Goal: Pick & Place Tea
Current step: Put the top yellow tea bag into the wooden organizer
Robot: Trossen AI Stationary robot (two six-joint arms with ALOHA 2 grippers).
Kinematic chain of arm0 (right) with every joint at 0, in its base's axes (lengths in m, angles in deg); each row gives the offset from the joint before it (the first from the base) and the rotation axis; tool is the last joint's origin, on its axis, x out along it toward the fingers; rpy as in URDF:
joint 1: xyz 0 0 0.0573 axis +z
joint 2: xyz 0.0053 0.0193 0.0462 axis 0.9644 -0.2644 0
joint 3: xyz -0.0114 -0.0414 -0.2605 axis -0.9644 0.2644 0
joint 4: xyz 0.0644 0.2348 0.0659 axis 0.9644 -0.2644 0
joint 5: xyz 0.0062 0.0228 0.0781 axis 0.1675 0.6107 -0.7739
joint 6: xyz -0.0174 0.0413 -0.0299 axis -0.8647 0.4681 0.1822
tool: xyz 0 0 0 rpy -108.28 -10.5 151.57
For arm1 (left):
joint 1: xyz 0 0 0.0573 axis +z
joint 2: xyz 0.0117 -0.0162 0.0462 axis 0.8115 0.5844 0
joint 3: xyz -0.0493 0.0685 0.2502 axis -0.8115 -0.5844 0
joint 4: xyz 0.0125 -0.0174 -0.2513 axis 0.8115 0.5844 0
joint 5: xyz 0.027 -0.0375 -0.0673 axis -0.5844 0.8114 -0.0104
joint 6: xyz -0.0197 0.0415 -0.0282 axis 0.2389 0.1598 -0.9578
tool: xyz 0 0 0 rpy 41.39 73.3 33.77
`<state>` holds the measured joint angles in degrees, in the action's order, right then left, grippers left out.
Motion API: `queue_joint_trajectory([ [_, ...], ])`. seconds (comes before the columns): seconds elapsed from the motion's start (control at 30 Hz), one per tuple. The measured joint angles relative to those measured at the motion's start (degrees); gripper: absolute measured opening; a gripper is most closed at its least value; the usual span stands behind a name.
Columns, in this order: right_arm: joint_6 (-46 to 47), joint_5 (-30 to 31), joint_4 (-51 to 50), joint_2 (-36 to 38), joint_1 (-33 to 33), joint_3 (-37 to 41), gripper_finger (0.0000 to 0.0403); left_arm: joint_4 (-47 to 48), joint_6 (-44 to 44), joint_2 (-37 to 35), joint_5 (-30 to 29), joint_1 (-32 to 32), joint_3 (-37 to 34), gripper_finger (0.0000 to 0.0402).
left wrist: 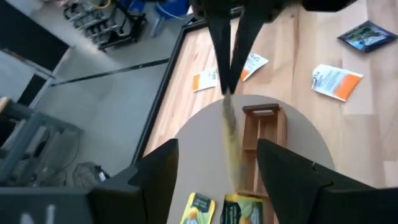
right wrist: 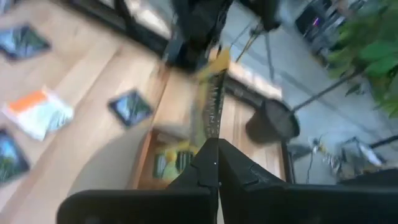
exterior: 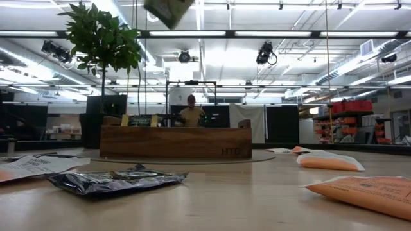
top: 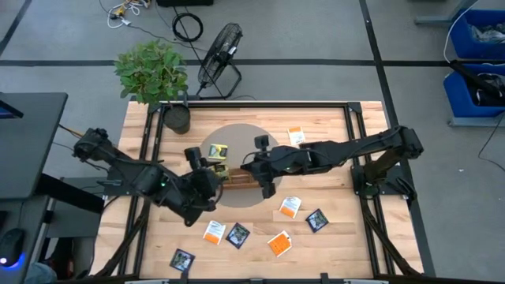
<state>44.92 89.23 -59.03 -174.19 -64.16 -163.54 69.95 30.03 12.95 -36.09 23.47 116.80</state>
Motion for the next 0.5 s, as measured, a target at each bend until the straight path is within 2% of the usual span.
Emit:
queue_joint_trajectory([
  [0.2, -0.72, 1.52, -5.32, -3.72, 0.02, -4.00, 0.0000, -1.59, 2.11, 0.02, 7.18, 5.14, 0.02, 0.0249],
  [0.5, -1.11, 3.03, -4.27, -3.78, -0.07, -4.27, 0.0000, -3.28, 3.94, 0.04, 14.63, 8.29, 0.02, 0.0239],
])
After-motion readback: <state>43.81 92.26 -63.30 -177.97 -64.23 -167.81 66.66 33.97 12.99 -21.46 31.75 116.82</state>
